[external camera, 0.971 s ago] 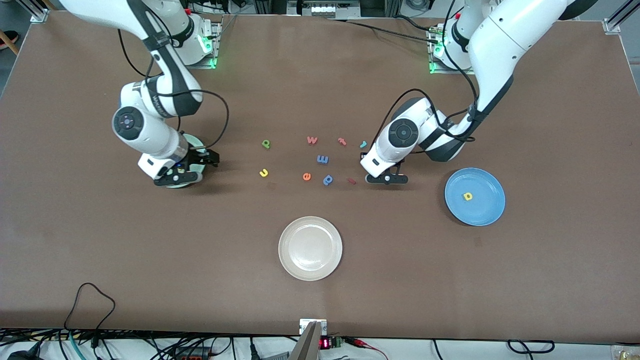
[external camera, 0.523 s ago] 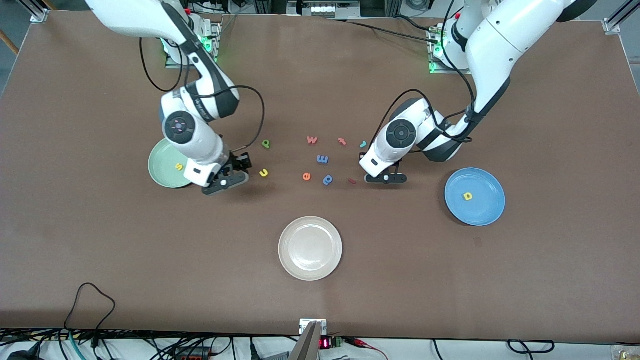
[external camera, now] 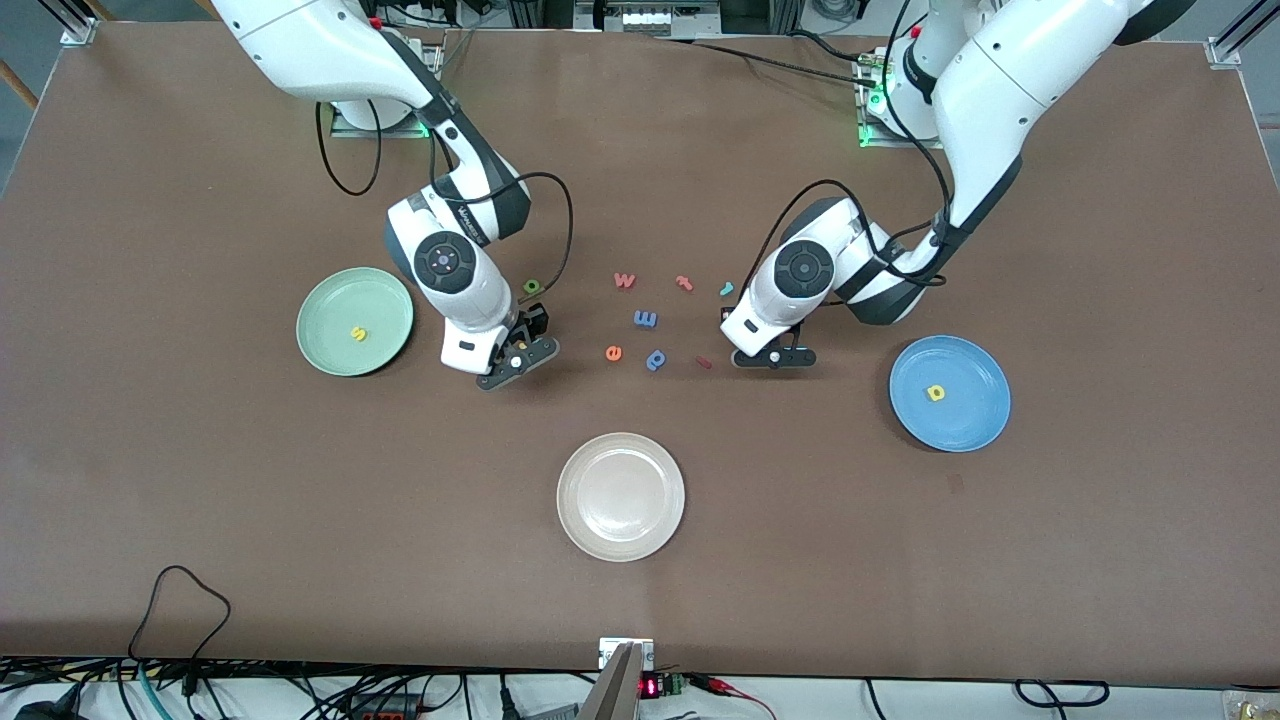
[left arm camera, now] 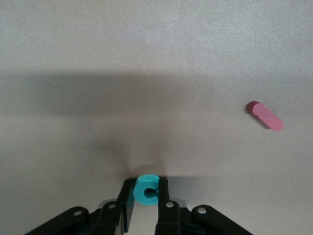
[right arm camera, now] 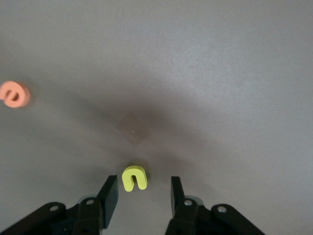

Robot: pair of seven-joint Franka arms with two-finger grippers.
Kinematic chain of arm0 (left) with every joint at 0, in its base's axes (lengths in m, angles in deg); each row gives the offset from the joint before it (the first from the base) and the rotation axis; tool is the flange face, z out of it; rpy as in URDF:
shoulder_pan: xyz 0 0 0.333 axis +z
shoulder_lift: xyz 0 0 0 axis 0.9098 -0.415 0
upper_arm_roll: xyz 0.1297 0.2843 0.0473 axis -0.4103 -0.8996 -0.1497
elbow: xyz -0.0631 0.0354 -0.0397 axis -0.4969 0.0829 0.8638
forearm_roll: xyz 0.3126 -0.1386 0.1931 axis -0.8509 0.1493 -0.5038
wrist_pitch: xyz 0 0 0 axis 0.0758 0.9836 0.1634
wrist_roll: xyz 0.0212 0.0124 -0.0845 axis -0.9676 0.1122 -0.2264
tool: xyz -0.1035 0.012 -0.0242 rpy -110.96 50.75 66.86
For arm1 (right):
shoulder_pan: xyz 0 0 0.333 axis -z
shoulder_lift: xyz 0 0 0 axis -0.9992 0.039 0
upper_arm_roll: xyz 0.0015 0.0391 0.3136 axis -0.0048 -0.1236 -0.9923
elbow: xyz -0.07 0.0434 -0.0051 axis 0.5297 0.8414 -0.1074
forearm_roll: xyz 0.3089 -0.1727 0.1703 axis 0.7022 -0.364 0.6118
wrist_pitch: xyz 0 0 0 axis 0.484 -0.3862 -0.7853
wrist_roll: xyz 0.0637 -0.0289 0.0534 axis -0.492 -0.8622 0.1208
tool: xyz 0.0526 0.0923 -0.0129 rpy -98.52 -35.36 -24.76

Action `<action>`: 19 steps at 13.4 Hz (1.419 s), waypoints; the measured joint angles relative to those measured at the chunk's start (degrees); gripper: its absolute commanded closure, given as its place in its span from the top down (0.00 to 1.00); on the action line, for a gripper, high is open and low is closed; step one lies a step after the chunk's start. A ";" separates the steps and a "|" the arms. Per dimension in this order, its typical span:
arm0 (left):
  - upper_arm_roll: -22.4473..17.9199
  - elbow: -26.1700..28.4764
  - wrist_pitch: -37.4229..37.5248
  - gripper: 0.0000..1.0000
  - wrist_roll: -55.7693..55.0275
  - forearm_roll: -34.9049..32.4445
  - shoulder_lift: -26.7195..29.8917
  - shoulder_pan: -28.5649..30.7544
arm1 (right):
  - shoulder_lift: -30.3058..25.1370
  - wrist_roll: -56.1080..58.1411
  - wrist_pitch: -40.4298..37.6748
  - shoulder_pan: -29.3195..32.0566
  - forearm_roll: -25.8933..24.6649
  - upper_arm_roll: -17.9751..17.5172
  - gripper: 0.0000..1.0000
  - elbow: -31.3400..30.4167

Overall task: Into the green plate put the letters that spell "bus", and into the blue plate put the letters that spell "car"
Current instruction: 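Grasp the yellow u with the right gripper while the left gripper drops c on blue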

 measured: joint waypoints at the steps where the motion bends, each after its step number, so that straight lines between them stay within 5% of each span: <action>1: 0.00 -0.13 0.61 0.13 -0.04 0.00 0.01 0.00 | 0.68 0.00 0.31 0.00 -0.34 0.08 0.52 0.01; 5: -0.02 -5.33 15.36 0.16 3.01 -1.55 2.73 0.44 | 1.95 0.01 0.59 -0.52 -0.51 0.15 0.52 0.19; 9: -0.51 -13.59 30.40 0.17 18.88 -1.92 6.91 5.95 | 2.12 0.01 0.57 -0.96 -0.52 0.16 0.52 0.23; 15: -1.16 -12.15 25.76 0.20 34.18 -10.06 4.70 19.36 | 3.25 0.01 0.61 -1.84 -0.56 0.27 0.46 0.30; 16: -1.20 -10.43 22.24 0.39 34.70 -10.89 3.90 21.16 | 3.25 0.01 0.61 -1.84 -0.57 0.33 0.39 0.31; 17: -1.21 -8.40 18.89 0.96 35.01 -11.08 3.09 22.62 | 3.24 0.01 0.61 -1.84 -0.58 0.45 0.33 0.35; 19: -1.17 -6.32 16.93 1.00 34.99 -11.16 2.44 23.38 | 3.20 0.01 0.60 -1.84 -0.70 0.76 0.26 0.45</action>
